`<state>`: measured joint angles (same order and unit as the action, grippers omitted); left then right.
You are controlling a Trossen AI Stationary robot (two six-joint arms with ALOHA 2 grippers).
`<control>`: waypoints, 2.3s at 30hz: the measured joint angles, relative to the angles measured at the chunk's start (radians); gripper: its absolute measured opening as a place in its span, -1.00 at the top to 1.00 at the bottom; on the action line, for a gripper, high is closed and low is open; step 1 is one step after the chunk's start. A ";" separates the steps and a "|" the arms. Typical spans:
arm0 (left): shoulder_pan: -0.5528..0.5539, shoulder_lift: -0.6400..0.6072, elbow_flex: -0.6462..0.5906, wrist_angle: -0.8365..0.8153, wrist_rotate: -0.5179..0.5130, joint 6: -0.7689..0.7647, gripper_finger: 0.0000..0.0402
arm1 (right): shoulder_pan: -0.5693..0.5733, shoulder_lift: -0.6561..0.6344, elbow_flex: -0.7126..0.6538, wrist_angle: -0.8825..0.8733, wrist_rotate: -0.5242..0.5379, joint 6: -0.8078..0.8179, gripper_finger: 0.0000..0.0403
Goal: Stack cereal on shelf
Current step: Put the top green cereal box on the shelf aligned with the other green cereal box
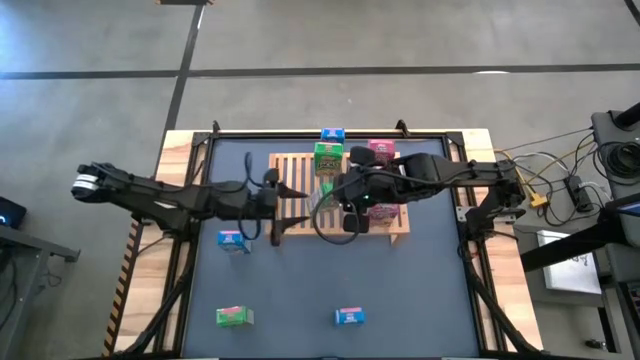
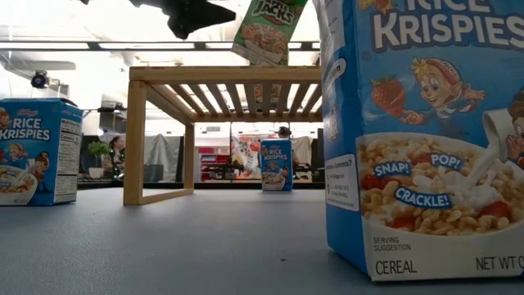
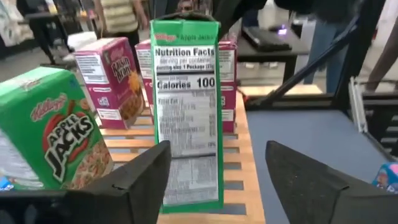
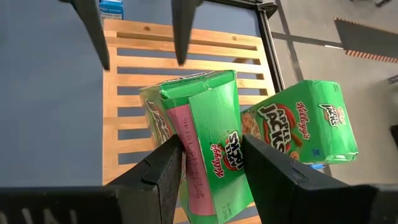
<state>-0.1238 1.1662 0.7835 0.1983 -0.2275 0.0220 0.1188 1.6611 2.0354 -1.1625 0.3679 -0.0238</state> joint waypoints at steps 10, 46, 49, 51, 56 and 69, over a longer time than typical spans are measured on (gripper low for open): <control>0.001 0.156 0.251 -0.258 -0.157 -0.007 -0.69 | 0.000 0.003 0.000 0.000 0.000 -0.004 0.25; 0.012 0.198 0.263 -0.277 -0.148 -0.003 0.14 | 0.002 0.001 0.032 0.016 -0.002 -0.068 -0.17; 0.020 0.196 0.238 -0.247 -0.146 0.010 0.14 | 0.012 -0.011 0.067 0.016 -0.001 -0.074 -0.25; 0.029 0.190 0.207 -0.197 -0.145 0.017 0.15 | 0.024 -0.028 0.085 0.021 -0.001 -0.074 -0.26; 0.066 0.153 0.107 -0.029 -0.019 0.026 0.15 | 0.091 -0.104 0.072 0.076 -0.001 -0.125 -0.21; 0.151 0.102 -0.047 0.307 0.219 0.025 0.15 | 0.321 -0.418 -0.380 0.655 -0.034 -0.300 -0.13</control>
<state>0.0276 1.2681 0.7368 0.5052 -0.0086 0.0471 0.4393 1.2436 1.6558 -0.5079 0.3336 -0.3239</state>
